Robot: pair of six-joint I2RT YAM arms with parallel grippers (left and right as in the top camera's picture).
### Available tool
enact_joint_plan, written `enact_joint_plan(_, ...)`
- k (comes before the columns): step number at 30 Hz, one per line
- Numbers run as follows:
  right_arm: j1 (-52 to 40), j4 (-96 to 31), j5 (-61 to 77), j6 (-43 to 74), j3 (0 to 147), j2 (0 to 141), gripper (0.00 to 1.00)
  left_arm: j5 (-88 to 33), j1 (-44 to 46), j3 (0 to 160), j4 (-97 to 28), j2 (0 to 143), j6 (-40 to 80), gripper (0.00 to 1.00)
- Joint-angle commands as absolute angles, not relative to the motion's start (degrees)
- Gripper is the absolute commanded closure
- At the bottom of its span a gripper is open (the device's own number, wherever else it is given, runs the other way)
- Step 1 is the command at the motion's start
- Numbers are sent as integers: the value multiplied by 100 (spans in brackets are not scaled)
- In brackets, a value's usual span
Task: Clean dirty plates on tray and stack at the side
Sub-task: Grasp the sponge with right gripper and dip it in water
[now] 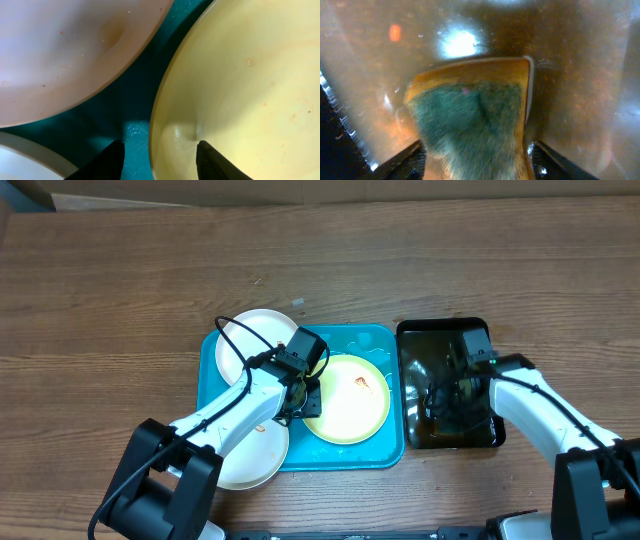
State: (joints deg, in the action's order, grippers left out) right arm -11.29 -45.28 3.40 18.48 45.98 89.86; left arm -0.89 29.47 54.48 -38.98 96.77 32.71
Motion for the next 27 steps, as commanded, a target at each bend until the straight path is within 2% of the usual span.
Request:
enact_joint_plan(1, -1120, -4248, 263, 1933, 4394, 8982, 49, -108, 2917, 5415, -3874, 9712, 3258, 54)
enact_joint_plan(3, -1120, -4185, 266, 1933, 4394, 8982, 69, -106, 2917, 5415, -3874, 9712, 3258, 55)
enact_joint_plan(6, -1118, -4211, 263, 1931, 4456, 8982, 91, -108, 2917, 5415, -3876, 9712, 3258, 64)
enact_joint_plan(7, -1118, -4287, 263, 1931, 4521, 8982, 95, -108, 2917, 5415, -3876, 9712, 3258, 68)
enact_joint_plan(9, -1118, -4545, 261, 1905, 4740, 8982, 96, -108, 2917, 5415, -3874, 9712, 3258, 76)
enact_joint_plan(14, -1118, -5304, 261, 1905, 5498, 8980, 96, -106, 2917, 5415, -3874, 9712, 3258, 80)
enact_joint_plan(15, -1118, -5424, 261, 1903, 5645, 8980, 96, -106, 2917, 5415, -3874, 9712, 3258, 82)
enact_joint_plan(17, -1118, -5614, 261, 1861, 5920, 8980, 96, -106, 2917, 5415, -3874, 9712, 3258, 94)
enact_joint_plan(18, -1118, -5695, 263, 1791, 6060, 8980, 96, -106, 2917, 5415, -3874, 9714, 3258, 96)
enact_joint_plan(27, -1120, -6047, 261, 1769, 6333, 8982, 96, -104, 2917, 5415, -3870, 9714, 3258, 96)
